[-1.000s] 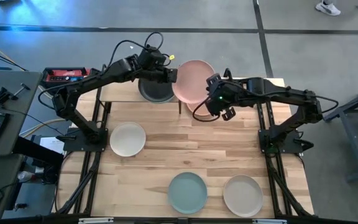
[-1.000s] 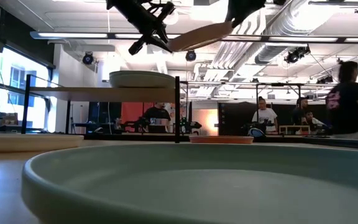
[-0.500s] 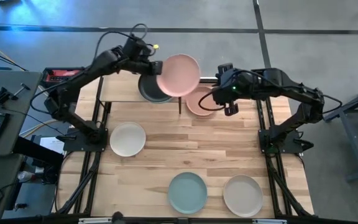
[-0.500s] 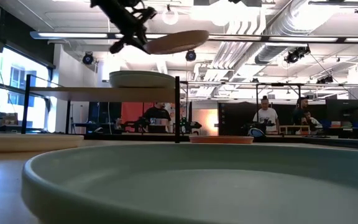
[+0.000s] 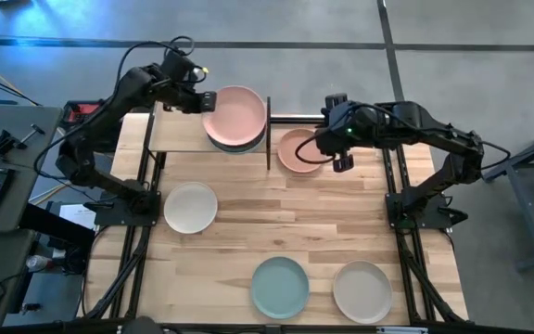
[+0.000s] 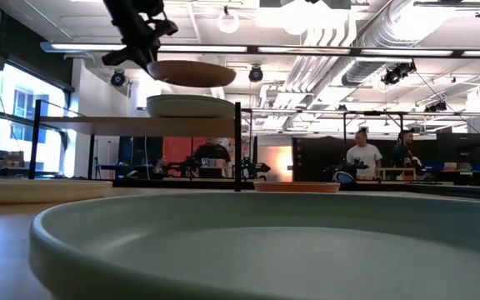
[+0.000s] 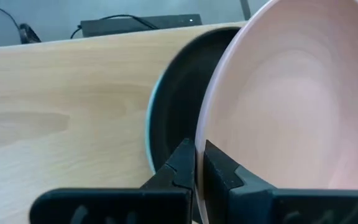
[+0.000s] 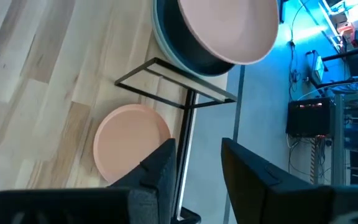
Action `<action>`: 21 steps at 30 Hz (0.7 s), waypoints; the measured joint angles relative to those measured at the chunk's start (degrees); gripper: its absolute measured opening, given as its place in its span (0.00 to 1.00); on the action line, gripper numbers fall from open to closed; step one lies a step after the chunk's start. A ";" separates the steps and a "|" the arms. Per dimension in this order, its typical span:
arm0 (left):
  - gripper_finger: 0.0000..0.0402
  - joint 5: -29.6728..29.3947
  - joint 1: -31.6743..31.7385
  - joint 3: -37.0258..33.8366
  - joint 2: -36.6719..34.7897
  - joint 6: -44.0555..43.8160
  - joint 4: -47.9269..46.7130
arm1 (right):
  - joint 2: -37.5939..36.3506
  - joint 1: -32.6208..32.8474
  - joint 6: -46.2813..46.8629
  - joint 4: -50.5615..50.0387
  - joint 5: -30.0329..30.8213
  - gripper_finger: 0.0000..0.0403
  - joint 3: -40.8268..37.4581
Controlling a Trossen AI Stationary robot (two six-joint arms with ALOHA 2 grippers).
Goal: Place and stack plates onto a shelf
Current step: Stack the light orange plate on top of the black plate on the shelf
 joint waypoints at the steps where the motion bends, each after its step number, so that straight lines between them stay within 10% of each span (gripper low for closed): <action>1: 0.00 0.01 0.30 -0.24 0.06 0.11 0.05 | 0.00 0.00 0.07 0.41 0.00 0.27 0.00; 21: 0.00 1.15 2.01 -0.78 6.44 2.40 0.42 | 0.02 0.00 0.42 2.53 1.83 0.27 0.00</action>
